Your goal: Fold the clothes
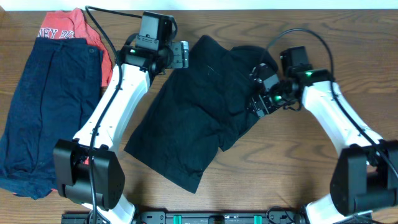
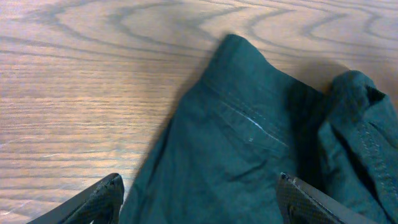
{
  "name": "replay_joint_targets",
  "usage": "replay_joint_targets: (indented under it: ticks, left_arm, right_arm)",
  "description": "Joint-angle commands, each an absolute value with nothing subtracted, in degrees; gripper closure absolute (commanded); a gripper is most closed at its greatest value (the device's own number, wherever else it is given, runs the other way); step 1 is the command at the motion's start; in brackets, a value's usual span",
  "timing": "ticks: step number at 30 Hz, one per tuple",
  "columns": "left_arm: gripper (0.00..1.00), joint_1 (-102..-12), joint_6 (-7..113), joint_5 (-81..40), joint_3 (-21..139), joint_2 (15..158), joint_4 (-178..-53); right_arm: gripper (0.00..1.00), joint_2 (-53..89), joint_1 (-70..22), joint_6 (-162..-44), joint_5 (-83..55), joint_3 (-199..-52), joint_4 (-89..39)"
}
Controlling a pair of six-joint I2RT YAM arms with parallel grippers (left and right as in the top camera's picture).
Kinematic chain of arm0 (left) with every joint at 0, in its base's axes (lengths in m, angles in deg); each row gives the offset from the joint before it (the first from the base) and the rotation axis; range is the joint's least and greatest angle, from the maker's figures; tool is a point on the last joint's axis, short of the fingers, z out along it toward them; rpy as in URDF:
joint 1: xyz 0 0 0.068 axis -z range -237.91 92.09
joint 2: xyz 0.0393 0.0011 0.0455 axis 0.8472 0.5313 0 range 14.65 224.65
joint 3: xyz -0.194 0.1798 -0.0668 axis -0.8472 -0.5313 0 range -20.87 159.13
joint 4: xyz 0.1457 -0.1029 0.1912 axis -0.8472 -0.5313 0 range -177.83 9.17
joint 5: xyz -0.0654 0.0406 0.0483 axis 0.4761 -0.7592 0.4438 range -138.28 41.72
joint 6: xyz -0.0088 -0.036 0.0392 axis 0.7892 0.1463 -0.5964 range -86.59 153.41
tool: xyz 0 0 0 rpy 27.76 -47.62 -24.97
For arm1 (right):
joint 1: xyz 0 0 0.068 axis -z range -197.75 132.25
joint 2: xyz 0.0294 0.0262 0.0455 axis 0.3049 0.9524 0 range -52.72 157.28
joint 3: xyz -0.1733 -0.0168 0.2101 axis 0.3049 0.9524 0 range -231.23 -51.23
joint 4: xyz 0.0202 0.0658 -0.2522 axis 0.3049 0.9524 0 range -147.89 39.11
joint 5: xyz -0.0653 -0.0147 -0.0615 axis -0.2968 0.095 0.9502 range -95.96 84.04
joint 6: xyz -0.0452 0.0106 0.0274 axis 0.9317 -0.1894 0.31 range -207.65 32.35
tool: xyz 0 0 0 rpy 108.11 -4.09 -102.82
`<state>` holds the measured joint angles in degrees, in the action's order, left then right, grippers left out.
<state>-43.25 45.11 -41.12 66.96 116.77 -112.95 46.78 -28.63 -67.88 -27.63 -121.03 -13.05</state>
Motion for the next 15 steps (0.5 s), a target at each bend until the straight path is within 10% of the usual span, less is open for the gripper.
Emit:
replay_joint_targets:
  ticks: [1,6,15]
  left_arm:
    - [0.20,-44.7,44.0,-41.0,67.2,117.2,-113.4]
    - [0.20,-45.7,44.0,-41.0,67.2,117.2,-113.5]
    - [0.20,-45.7,44.0,-41.0,67.2,117.2,-113.6]
  right_arm:
    - [0.37,49.5,-30.1,-65.3,-22.2,-121.6,-13.5]
    - [0.99,51.5,-30.0,-67.7,-22.0,-121.6,-12.2]
    - [0.99,45.1,-30.0,-83.2,-27.1,-121.7,-7.5]
